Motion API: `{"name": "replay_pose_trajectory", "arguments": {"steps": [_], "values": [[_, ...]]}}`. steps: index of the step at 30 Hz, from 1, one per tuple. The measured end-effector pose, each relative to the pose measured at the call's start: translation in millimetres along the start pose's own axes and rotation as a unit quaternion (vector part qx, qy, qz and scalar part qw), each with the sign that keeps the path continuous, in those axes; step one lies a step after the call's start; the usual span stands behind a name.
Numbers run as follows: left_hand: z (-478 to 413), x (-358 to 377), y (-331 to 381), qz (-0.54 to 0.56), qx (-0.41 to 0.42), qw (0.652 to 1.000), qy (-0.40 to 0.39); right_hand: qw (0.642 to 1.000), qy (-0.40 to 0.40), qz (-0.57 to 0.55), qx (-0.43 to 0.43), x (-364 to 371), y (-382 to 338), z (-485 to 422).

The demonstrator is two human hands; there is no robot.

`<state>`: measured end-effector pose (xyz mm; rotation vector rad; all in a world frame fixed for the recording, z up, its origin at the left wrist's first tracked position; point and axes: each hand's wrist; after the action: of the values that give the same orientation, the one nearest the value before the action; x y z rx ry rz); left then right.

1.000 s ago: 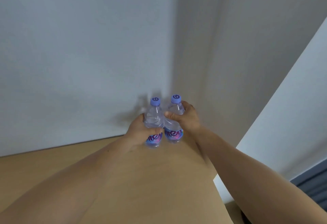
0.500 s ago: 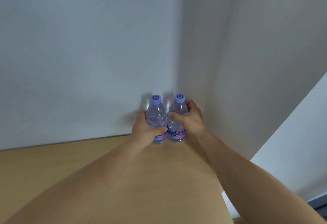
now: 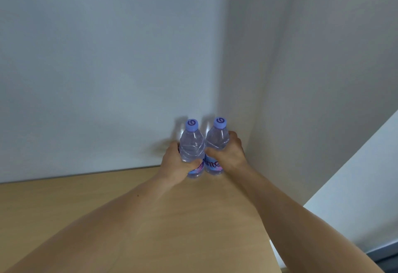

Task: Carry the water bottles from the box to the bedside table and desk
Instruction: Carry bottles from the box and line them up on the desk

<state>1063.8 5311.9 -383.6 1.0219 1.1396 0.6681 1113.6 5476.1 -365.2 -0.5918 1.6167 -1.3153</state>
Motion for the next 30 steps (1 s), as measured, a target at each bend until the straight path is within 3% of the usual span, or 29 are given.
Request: {"name": "replay_pose_trajectory", "arguments": {"steps": [7, 18, 22, 25, 30], "values": [[-3.7, 2.5, -2.5, -0.007, -0.014, 1.000, -0.001, 1.000, 0.002, -0.024, 0.011, 1.3, 3.4, -3.3], [15.0, -11.8, 27.3, -0.079, -0.082, 0.993, 0.006, 0.998, -0.027, 0.040, 0.051, -11.3, -18.6, 15.1], [52.9, -42.5, 60.9, -0.124, -0.123, 0.985, 0.016, 0.993, -0.026, 0.114, 0.006, -29.8, -55.3, 35.2], [79.6, -72.7, 78.4, -0.153, -0.130, 0.979, 0.028, 0.981, -0.034, 0.174, -0.076, -34.7, -90.0, 48.6], [133.4, -126.1, 93.0, -0.233, -0.126, 0.964, 0.030, 0.939, -0.110, 0.269, -0.184, -10.6, -147.0, 86.8]]}}
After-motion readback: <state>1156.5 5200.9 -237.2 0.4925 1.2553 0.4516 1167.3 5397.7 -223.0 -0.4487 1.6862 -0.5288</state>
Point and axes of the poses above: each hand's wrist, its own z-axis away from the middle knuckle, its own x-axis out of the palm, y = z × x, and after that the axes turned 2 degrees about -x, right-handed
